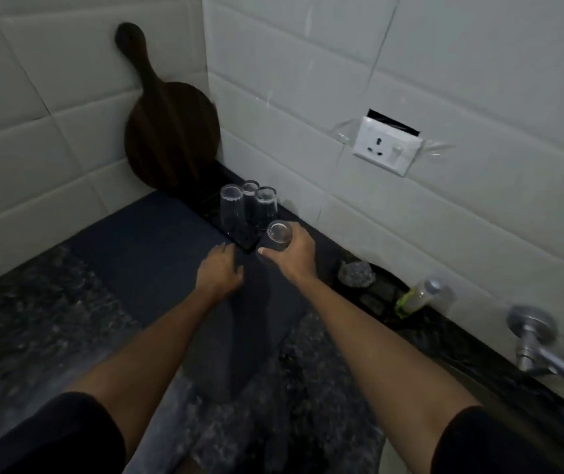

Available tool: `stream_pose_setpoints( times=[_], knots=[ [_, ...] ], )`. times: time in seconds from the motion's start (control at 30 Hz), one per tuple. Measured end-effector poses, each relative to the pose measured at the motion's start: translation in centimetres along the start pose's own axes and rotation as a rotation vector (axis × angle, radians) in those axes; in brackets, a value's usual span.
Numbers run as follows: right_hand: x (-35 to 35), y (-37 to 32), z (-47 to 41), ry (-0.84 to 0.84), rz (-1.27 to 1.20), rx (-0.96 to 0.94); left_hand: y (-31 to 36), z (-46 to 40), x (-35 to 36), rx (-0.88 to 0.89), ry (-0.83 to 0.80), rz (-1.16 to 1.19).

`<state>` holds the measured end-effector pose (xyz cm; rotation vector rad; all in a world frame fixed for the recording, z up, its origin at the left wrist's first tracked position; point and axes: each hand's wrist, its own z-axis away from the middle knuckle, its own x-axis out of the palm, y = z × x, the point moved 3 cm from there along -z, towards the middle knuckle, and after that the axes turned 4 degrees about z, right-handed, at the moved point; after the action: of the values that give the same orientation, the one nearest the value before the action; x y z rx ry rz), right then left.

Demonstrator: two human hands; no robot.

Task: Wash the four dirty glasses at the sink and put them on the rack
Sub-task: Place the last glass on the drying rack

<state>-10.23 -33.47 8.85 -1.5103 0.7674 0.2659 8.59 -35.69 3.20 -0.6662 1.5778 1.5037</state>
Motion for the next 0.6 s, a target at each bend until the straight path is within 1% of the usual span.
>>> stream_pose_setpoints(
  times=[0.17, 0.3, 0.4, 0.6],
  knots=[
    [4.1, -0.4, -4.2, -0.008, 0.001, 0.033, -4.9, -3.3, 2.3, -0.028, -0.107, -0.189],
    [5.8, -0.1, -6.1, -0.038, 0.032, 0.028, -6.7, -4.8, 3.9, -0.004, -0.209, -0.214],
    [6.7, 0.1, -6.8, -0.025, 0.058, 0.021, -7.1, -4.9, 4.8, 0.016, -0.195, -0.222],
    [8.7, -0.1, -8.0, -0.021, 0.146, 0.000, -7.6, -4.2, 5.9, 0.054, -0.088, -0.239]
  ],
)
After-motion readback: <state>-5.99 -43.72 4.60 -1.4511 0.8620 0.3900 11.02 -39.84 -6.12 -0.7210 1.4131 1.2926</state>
